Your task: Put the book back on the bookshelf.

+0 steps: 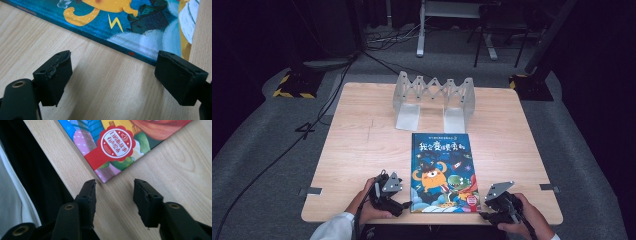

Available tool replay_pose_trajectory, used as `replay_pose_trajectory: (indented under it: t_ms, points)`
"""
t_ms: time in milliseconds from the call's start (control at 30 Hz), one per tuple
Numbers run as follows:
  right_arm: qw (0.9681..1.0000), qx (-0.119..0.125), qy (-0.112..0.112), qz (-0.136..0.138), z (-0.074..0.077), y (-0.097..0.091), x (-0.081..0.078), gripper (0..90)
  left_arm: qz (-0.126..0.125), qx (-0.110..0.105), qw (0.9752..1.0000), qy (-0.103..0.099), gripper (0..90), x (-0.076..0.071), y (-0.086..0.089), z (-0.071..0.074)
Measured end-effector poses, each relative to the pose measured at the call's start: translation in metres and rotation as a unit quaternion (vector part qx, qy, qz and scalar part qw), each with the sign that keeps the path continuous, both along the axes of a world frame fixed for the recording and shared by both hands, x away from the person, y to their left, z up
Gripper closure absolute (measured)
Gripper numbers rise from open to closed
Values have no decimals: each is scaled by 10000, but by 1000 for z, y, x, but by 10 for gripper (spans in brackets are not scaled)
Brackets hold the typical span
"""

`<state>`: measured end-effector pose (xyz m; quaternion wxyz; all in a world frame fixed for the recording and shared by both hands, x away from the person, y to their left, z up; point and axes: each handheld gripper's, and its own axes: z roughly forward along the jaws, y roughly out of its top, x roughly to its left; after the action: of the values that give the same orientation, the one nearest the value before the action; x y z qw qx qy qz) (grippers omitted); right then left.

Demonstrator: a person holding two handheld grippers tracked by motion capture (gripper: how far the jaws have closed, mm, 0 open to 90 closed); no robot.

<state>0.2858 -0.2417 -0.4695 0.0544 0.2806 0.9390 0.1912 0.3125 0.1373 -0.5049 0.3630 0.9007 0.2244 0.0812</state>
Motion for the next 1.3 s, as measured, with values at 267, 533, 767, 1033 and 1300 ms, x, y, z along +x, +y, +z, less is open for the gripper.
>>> replay_pose_trajectory:
  t_ms: [267,533,767,1033,1300]
  points:
    - [9951,-855,437,244,7,17,9,687,-105,2,9999,6,148,-1,-5,0]
    - [9937,-908,537,372,8,21,12,800,-141,11,9999,-1,147,0,-5,0]
    - [9968,-470,548,347,6,10,11,829,-178,0,9998,10,146,1,-5,0]
    - [9975,528,426,180,1,-6,12,663,-201,-9,9998,6,146,2,-5,0]
    - [9857,1587,546,154,5,-17,21,489,-205,-6,9998,4,147,2,-5,0]
